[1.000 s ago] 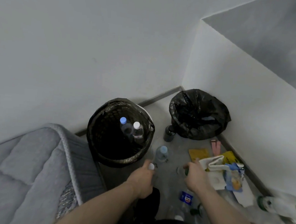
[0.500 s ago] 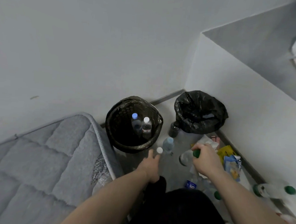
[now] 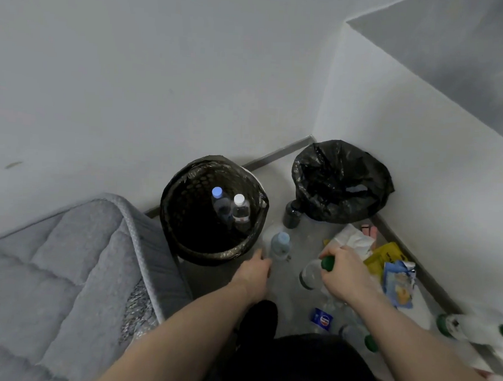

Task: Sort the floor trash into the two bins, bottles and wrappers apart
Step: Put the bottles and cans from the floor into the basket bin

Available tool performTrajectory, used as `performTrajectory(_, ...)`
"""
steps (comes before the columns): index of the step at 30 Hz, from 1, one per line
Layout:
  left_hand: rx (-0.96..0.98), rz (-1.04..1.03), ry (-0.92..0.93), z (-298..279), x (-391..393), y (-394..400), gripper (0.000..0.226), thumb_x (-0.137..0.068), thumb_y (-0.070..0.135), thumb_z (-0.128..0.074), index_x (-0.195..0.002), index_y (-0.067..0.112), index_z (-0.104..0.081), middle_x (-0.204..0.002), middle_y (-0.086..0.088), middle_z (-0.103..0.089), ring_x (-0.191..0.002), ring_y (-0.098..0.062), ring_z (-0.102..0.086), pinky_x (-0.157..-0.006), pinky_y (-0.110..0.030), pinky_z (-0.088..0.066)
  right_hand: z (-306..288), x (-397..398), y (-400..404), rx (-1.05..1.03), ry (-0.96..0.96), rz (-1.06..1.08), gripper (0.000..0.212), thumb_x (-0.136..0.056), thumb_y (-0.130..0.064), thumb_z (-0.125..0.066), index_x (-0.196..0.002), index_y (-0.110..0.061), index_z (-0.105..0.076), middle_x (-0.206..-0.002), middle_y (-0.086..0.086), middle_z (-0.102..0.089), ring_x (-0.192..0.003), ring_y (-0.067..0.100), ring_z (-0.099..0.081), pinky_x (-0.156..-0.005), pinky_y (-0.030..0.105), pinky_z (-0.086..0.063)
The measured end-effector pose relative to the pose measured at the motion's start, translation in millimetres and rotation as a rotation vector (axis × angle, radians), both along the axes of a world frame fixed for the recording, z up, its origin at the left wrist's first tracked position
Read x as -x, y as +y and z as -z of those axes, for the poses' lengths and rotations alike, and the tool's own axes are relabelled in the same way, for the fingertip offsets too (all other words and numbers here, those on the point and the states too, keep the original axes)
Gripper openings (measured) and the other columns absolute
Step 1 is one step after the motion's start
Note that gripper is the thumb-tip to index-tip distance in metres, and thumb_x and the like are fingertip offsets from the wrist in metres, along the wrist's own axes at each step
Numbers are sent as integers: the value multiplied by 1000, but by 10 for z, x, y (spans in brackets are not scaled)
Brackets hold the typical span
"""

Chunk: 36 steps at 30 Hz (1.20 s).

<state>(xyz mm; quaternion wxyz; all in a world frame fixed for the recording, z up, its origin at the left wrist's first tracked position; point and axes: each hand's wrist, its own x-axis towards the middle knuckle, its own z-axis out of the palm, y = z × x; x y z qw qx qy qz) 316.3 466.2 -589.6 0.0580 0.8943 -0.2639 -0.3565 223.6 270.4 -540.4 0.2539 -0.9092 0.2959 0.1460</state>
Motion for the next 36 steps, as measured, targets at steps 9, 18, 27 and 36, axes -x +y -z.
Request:
performTrajectory(9, 115, 61, -22, -440, 63, 179, 13, -78, 32, -73, -90, 28, -68, -107, 3, -46, -98, -26, -62, -94, -40, -54, -370, 93, 137, 19, 3, 2, 32, -81, -21, -68, -112, -30, -68, -117, 0, -59, -106, 20, -61, -86, 30, -49)
performTrajectory(18, 378, -67, -5, -1729, -283, 800, 15, -72, 30, -72, -86, 32, -76, -94, 16, -69, -90, -1, -65, -85, -24, -57, -1263, 67, 454, 54, -189, 30, 31, -80, -28, -73, -111, -31, -69, -108, -5, -59, -97, 19, -59, -77, 27, -39)
performTrajectory(27, 388, -160, -118, -2476, -1002, 939, 12, -71, 21, -74, -79, 30, -75, -80, 13, -71, -74, -3, -65, -64, -17, -52, -1647, -213, 885, -55, -383, 53, 28, -82, -29, -71, -109, -34, -67, -105, -14, -55, -91, 11, -57, -75, 26, -44)
performTrajectory(36, 382, -333, -161, -2479, -1610, 847, 13, -72, 17, -70, -81, 23, -76, -87, 3, -73, -83, -13, -65, -68, -23, -52, -1551, -605, 974, -118, -519, 94, 22, -79, -31, -67, -100, -39, -65, -100, -19, -57, -81, 6, -63, -74, 27, -51)
